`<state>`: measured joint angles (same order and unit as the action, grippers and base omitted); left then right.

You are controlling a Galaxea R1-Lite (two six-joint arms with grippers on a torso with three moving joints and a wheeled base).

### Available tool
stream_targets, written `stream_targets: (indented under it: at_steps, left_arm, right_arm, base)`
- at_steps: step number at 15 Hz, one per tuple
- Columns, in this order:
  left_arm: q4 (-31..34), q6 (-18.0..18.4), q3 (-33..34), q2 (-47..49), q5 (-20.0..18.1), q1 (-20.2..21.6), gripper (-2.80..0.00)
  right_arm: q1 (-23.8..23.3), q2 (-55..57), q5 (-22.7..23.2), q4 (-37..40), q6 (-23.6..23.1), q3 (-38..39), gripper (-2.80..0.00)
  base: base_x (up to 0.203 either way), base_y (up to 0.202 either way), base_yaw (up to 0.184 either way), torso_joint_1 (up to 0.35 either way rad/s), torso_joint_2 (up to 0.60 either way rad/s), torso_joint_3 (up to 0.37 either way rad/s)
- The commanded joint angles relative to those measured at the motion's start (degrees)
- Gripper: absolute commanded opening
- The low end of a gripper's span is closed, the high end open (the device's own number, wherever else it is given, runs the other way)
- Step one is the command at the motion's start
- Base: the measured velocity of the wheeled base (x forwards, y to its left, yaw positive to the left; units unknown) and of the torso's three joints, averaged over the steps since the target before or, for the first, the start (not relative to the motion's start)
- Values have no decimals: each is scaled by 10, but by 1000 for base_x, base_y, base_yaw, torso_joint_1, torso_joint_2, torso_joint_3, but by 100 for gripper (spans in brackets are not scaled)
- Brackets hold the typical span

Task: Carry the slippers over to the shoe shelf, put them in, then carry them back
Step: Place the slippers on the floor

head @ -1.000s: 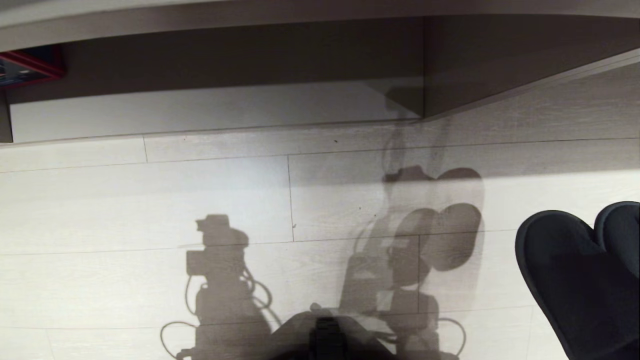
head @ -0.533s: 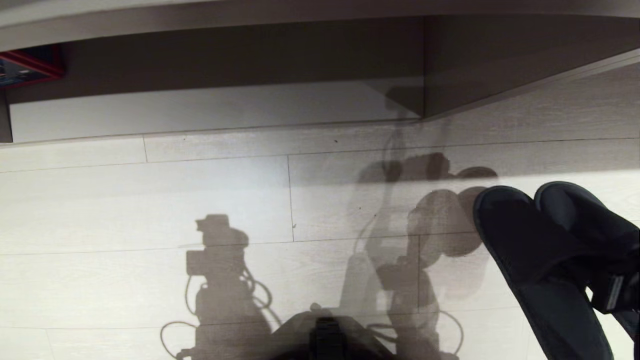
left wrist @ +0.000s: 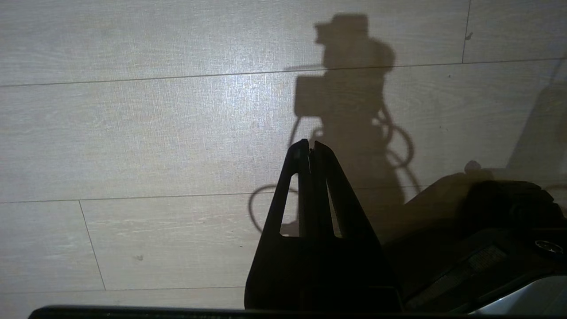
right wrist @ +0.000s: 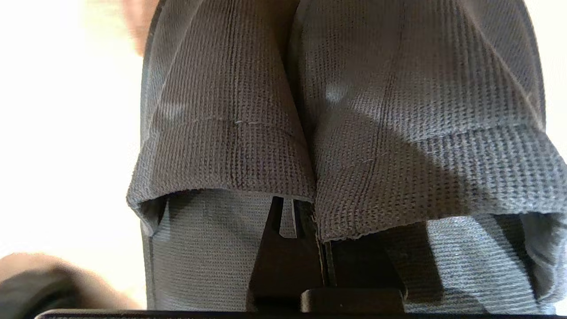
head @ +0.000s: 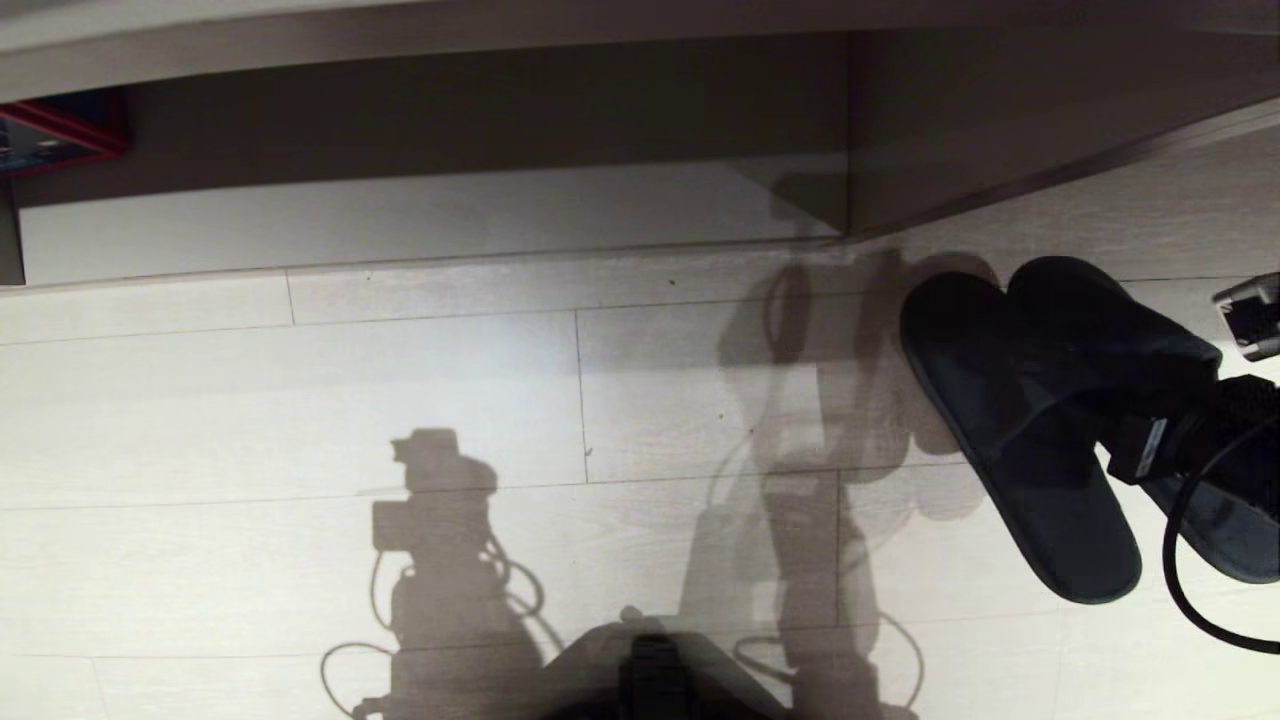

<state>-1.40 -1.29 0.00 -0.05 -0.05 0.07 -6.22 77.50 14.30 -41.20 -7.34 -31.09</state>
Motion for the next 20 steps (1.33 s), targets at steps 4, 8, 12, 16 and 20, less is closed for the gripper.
stream_targets:
  at_steps: [4,8,12,16,20]
  left_arm:
    - [0,0,4,0,0,0,-280]
    - [-1,0,4,0,0,0,-280]
    - [0,0,4,0,0,0,-280]
    - [0,0,4,0,0,0,-280]
    - [0,0,4,0,0,0,-280]
  right_arm:
    - [-5,97,1,-88,-5,-6,-280]
    - [-5,164,-13,-196,16,-5,-280]
    - [0,189,-16,-232,31,-6,-280]
    - [2,204,-17,-231,30,-2,0]
    - [2,210,-30,-229,30,2,0]
  base:
    - [0,0,0,0,0,0]
    - [0,0,0,0,0,0]
    - [0,0,0,0,0,0]
    - [0,0,0,0,0,0]
    - [0,0,0,0,0,0]
